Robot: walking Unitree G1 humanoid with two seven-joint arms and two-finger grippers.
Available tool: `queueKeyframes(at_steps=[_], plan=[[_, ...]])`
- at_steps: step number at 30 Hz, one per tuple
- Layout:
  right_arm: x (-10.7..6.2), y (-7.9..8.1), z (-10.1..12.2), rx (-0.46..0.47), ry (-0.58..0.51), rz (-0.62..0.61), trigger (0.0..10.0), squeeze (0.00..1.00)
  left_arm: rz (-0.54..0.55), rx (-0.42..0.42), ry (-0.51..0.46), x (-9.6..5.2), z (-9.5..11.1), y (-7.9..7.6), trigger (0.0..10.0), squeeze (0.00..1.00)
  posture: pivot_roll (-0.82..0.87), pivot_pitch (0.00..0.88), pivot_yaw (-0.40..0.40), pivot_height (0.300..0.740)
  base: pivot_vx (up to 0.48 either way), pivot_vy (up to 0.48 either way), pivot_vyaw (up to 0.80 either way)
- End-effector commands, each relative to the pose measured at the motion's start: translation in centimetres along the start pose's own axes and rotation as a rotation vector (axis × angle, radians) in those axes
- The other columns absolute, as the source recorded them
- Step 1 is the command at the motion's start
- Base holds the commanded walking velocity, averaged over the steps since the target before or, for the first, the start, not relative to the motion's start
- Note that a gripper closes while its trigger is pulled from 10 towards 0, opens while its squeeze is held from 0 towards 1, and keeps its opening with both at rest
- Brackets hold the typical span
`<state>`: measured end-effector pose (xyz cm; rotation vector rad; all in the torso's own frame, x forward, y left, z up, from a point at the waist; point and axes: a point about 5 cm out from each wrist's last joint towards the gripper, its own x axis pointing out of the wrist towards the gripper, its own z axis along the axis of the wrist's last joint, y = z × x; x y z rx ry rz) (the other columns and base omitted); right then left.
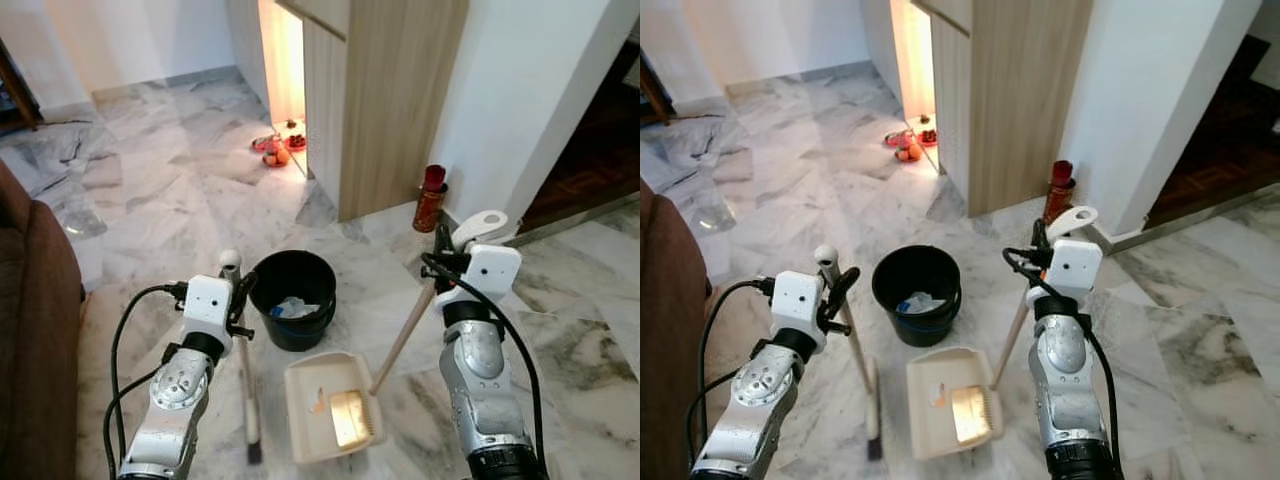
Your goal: Sweep floor
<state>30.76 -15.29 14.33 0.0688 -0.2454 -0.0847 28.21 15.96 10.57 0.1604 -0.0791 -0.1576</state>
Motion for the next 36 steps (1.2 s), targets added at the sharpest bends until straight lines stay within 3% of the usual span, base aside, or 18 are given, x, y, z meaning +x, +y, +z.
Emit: queueKeyframes(at_steps=[1, 11, 25, 36], plan=[[0.8, 0.6, 2.6, 0.031, -0.101, 0.012, 10.0, 0.00, 0.028, 0.015, -0.010, -0.4, -0.2, 0.6, 10.0, 0.00, 0.13, 0.025, 0.042, 0.740, 0.000, 0.000, 0.00], [1.2, 0.6, 3.5, 0.036, -0.118, 0.001, 10.0, 0.00, 0.031, 0.006, 0.000, -0.7, -0.7, 0.5, 10.0, 0.00, 0.13, 0.027, 0.042, 0.740, 0.000, 0.000, 0.12], [1.1, 0.8, 3.4, 0.051, -0.104, 0.000, 10.0, 0.00, 0.027, 0.004, -0.004, -0.6, -0.6, 0.5, 10.0, 0.00, 0.13, 0.029, 0.044, 0.740, 0.000, 0.000, 0.64], [1.3, 1.0, 4.2, 0.069, -0.125, 0.002, 10.0, 0.00, 0.025, 0.004, -0.009, -0.5, -0.5, 0.4, 10.0, 0.00, 0.13, 0.028, 0.041, 0.740, 0.000, 0.000, 0.00]])
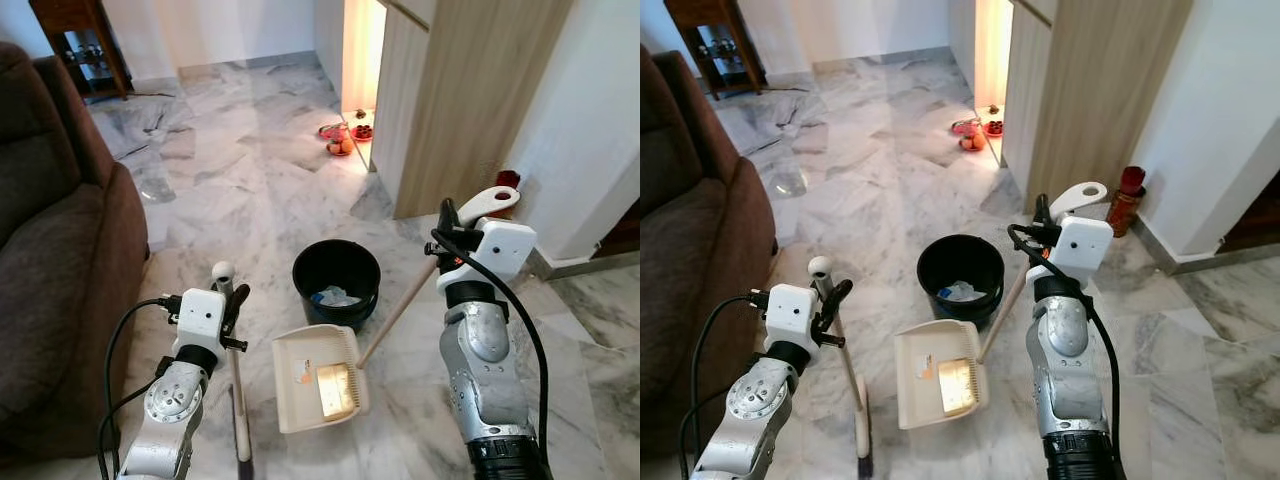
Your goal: Sweep floor
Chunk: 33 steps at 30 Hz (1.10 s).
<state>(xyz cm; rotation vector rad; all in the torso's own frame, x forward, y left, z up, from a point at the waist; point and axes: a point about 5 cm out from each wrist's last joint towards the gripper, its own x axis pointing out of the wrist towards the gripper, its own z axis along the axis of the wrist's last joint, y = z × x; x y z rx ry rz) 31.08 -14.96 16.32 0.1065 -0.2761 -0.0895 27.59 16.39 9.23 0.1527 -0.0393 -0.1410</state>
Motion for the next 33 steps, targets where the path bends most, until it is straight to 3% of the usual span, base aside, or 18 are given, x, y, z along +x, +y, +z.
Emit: queueKeyframes(at_steps=[1, 7, 13, 26, 33], plan=[[0.7, 0.6, 2.5, 0.034, -0.103, 0.012, 10.0, 0.00, 0.012, 0.013, -0.051, 0.2, 0.8, 0.3, 10.0, 0.00, 0.13, 0.028, 0.040, 0.740, 0.000, 0.000, 0.00], [1.0, 0.9, 3.9, 0.056, -0.164, 0.022, 10.0, 0.00, 0.017, 0.012, -0.056, 0.2, 0.9, 0.3, 10.0, 0.00, 0.13, 0.032, 0.040, 0.740, 0.000, 0.000, 0.00], [1.6, 1.6, 7.3, 0.088, -0.280, 0.046, 10.0, 0.00, 0.025, 0.016, -0.061, 0.2, 0.9, 0.4, 10.0, 0.00, 0.13, 0.033, 0.042, 0.740, 0.000, 0.000, 0.00], [1.6, 1.9, 8.2, 0.100, -0.303, 0.058, 10.0, 0.00, 0.050, 0.024, -0.071, 0.0, 1.0, 0.9, 10.0, 0.00, 0.13, 0.024, 0.041, 0.740, 0.000, 0.000, 0.00], [1.9, 1.8, 9.0, 0.100, -0.330, 0.058, 10.0, 0.00, 0.064, 0.028, -0.077, -0.1, 1.0, 1.0, 10.0, 0.00, 0.13, 0.017, 0.039, 0.740, 0.272, 0.000, 0.00]])
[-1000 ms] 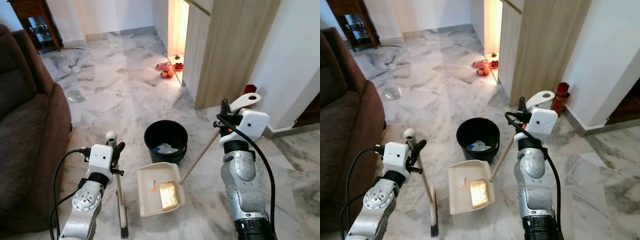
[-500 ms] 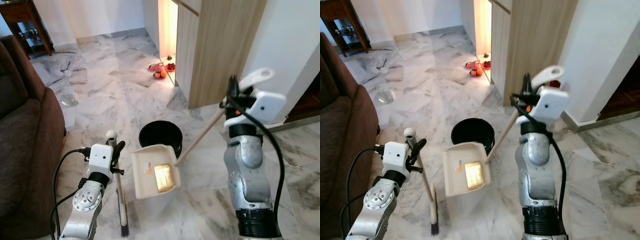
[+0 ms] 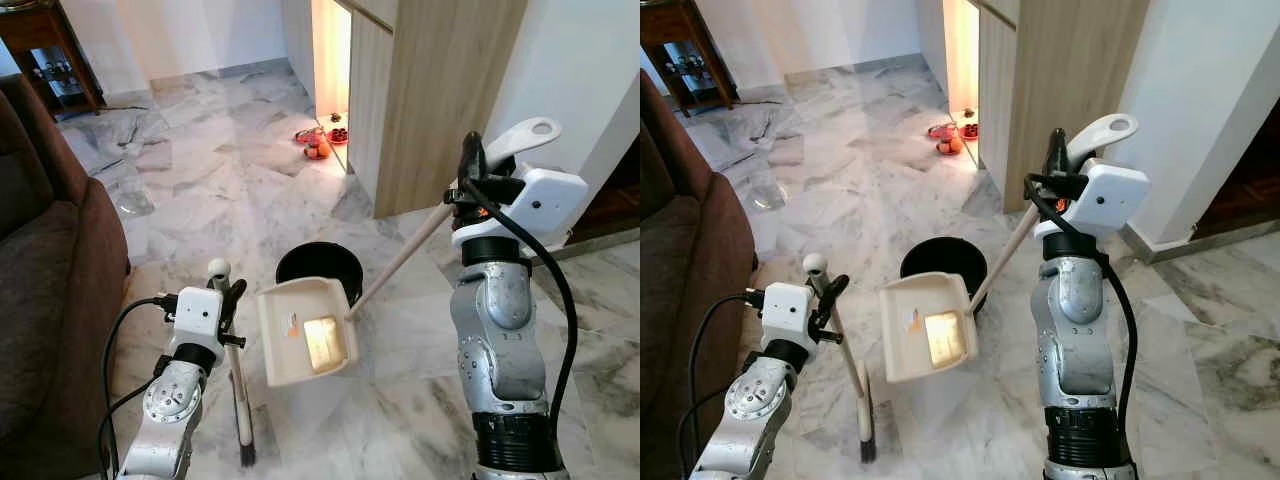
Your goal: Sweep floor
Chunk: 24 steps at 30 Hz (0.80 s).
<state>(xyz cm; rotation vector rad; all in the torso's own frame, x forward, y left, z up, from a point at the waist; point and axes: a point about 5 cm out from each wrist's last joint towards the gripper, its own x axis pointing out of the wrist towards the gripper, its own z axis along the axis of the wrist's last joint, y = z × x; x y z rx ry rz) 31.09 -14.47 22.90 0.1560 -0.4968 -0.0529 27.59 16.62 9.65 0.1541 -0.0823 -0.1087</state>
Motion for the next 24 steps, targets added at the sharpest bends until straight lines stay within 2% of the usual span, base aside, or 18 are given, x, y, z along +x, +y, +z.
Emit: queueKeyframes(at_steps=[1, 18, 24], plan=[[0.78, 0.70, 2.61, 0.034, -0.115, 0.019, 10.0, 0.00, 0.031, 0.024, -0.038, -0.01, 0.56, 0.76, 10.0, 0.00, 0.13, 0.015, 0.039, 0.740, 0.352, 0.000, 0.00], [0.88, 0.71, 2.72, 0.021, -0.118, 0.027, 10.0, 0.00, 0.056, 0.026, -0.039, -0.24, 0.34, 1.10, 10.0, 0.00, 0.13, 0.004, 0.035, 0.740, 0.362, 0.000, 0.00], [0.90, 0.99, 2.79, 0.031, -0.120, 0.043, 10.0, 0.00, 0.061, 0.025, -0.045, -0.14, 0.41, 1.08, 10.0, 0.00, 0.13, 0.006, 0.032, 0.740, 0.361, 0.000, 0.31]])
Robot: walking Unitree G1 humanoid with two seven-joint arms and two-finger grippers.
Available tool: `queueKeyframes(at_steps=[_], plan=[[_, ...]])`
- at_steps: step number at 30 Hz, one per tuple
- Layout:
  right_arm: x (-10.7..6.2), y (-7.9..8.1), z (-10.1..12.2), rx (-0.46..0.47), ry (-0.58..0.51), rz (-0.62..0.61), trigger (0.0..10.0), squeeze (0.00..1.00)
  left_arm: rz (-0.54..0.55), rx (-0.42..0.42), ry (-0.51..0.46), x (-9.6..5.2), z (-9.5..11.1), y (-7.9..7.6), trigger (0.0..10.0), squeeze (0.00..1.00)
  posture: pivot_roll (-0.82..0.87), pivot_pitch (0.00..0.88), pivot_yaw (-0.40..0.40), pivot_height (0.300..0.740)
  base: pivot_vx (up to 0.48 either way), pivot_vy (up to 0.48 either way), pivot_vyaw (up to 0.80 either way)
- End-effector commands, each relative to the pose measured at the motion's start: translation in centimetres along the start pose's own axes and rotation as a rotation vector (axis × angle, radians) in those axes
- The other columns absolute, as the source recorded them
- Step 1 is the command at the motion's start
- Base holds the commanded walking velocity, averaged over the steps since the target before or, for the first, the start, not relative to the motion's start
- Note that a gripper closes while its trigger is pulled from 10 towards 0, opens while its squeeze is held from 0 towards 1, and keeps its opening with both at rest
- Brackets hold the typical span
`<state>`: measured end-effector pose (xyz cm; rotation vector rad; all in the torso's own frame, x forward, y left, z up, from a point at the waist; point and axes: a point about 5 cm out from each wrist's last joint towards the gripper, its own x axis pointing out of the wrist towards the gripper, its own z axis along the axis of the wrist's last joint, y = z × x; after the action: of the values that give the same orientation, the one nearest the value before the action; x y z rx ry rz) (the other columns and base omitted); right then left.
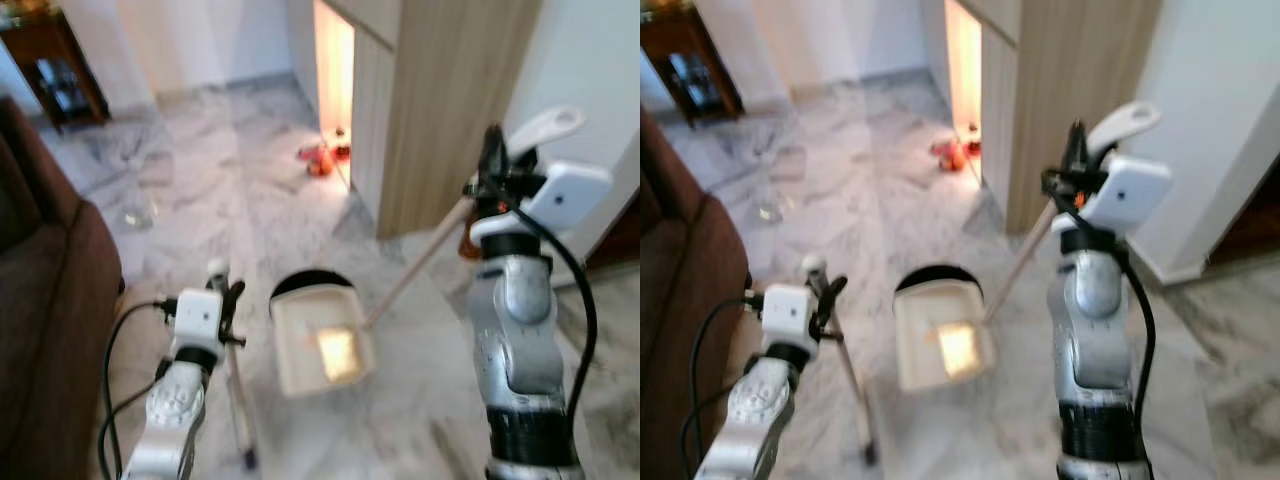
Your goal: Sweep floor
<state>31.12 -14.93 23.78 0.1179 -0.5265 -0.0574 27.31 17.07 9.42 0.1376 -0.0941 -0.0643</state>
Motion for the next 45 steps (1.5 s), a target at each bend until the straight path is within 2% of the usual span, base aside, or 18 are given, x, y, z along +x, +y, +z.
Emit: queueKeyframes(at_steps=[1, 11, 21, 45], plan=[[0.48, 1.24, 1.99, 0.070, -0.089, 0.035, 10.0, 0.00, 0.016, 0.039, -0.039, 0.27, 0.70, 0.67, 10.0, 0.00, 0.13, 0.007, 0.030, 0.740, 0.360, 0.000, 0.00], [0.60, 1.40, 2.01, 0.065, -0.087, 0.052, 10.0, 0.00, 0.027, 0.037, -0.054, 0.50, 0.94, 0.69, 10.0, 0.00, 0.13, 0.003, 0.022, 0.740, 0.360, 0.000, 0.00], [0.68, 1.62, 1.92, 0.074, -0.082, 0.070, 10.0, 0.00, 0.037, 0.037, -0.067, 0.71, 1.10, 0.71, 10.0, 0.00, 0.14, 0.000, 0.015, 0.740, 0.362, 0.000, 0.59], [0.65, 1.86, 1.78, 0.090, -0.074, 0.078, 10.0, 0.00, 0.051, 0.037, -0.085, 0.78, 1.40, 1.08, 10.0, 0.00, 0.14, 0.005, 0.016, 0.740, 0.323, 0.000, 0.00]])
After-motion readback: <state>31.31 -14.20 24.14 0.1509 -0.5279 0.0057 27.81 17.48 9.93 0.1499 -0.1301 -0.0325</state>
